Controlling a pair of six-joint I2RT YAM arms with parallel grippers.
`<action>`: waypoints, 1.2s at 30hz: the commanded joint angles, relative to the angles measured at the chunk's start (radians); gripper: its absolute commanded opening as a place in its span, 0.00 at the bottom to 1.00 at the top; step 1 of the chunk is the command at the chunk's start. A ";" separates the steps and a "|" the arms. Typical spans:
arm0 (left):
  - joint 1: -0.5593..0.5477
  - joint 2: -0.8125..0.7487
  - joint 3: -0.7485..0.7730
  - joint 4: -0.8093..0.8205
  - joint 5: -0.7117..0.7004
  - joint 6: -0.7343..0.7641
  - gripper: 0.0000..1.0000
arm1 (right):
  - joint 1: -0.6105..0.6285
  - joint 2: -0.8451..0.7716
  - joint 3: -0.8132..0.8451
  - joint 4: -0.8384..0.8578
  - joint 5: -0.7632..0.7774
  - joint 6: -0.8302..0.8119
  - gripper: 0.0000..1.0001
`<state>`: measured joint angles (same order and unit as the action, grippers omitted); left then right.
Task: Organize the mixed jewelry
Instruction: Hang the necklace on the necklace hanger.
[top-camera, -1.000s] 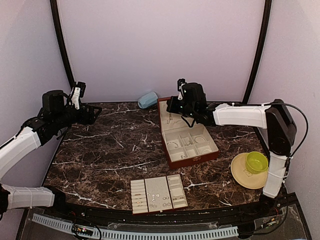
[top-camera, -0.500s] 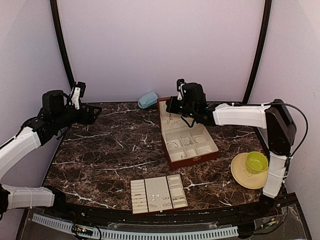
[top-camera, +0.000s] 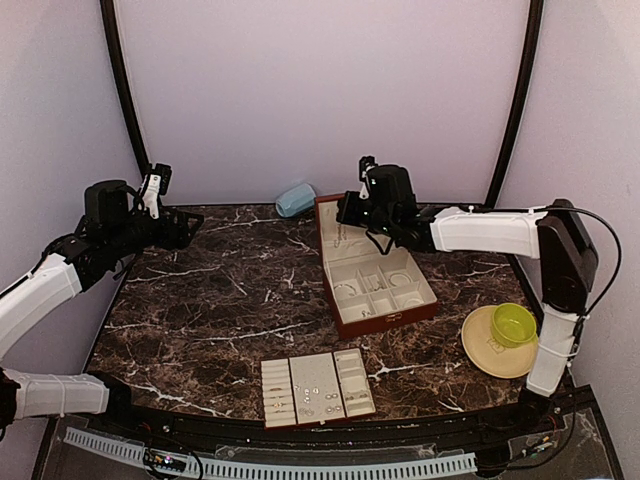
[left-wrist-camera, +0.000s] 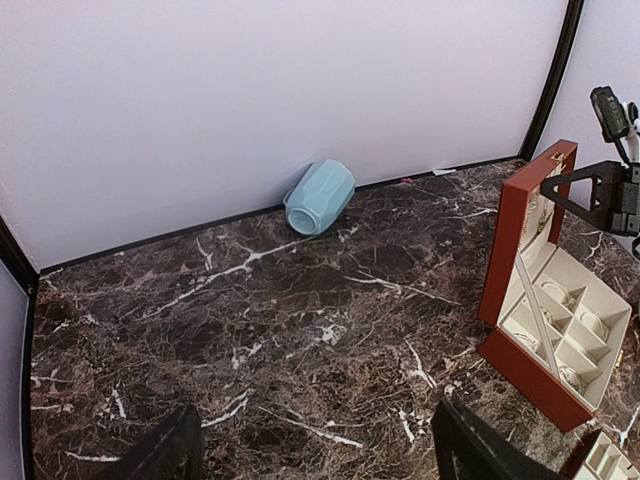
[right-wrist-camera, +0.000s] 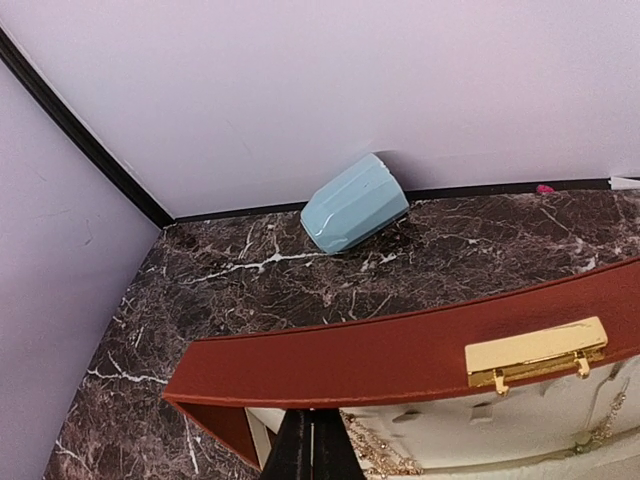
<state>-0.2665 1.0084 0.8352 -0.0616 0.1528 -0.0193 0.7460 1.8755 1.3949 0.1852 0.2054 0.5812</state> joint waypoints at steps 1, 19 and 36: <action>0.004 -0.018 -0.007 -0.007 0.008 0.001 0.82 | -0.005 -0.053 -0.015 0.042 0.019 -0.005 0.00; 0.005 -0.021 -0.007 -0.007 0.010 0.001 0.82 | -0.005 -0.056 -0.018 0.039 0.010 -0.007 0.00; 0.004 -0.024 -0.007 -0.007 0.011 0.001 0.82 | -0.005 0.002 0.038 0.004 -0.029 -0.016 0.00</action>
<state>-0.2665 1.0084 0.8352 -0.0620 0.1551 -0.0193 0.7460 1.8599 1.3956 0.1661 0.1932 0.5770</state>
